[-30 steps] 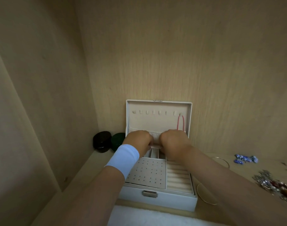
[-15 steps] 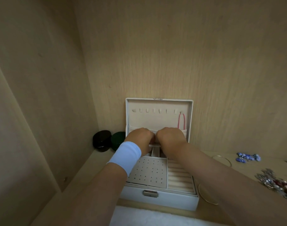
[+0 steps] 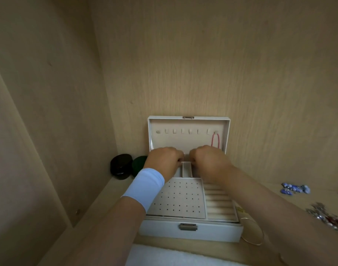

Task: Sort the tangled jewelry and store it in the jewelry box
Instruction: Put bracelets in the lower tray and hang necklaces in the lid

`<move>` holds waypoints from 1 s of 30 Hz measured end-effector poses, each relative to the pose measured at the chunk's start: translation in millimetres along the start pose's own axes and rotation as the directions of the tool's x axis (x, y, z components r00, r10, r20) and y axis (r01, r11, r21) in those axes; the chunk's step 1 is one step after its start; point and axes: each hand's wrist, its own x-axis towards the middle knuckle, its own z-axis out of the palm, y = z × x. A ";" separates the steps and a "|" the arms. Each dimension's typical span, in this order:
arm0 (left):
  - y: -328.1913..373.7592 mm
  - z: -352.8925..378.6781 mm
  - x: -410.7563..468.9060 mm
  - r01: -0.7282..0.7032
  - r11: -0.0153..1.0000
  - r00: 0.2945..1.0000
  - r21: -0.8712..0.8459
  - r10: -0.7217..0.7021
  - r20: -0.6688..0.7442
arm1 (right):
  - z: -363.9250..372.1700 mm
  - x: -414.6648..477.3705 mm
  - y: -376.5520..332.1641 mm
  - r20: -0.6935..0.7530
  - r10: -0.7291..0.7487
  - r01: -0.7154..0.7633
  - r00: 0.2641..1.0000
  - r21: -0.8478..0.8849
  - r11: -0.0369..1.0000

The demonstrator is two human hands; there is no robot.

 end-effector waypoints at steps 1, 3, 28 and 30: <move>-0.2 -8.8 -0.7 0.015 0.998 1.000 -0.058 -0.016 -0.027 | -6.1 1.6 3.0 -0.010 0.005 -0.005 1.000 0.036 0.999; 0.1 -28.1 -0.6 0.059 0.984 0.998 -0.168 -0.064 -0.027 | -20.3 4.9 8.2 -0.033 0.013 -0.010 0.999 0.089 0.996; 100.3 -46.2 -164.8 0.150 0.970 0.880 -0.190 -0.044 0.473 | 6.9 -184.2 -33.3 0.151 -0.108 0.036 0.983 0.415 0.909; 105.0 -48.6 -164.4 0.177 0.964 0.878 -0.200 -0.063 0.474 | 9.0 -190.3 -30.1 0.180 -0.099 0.010 0.979 0.442 0.897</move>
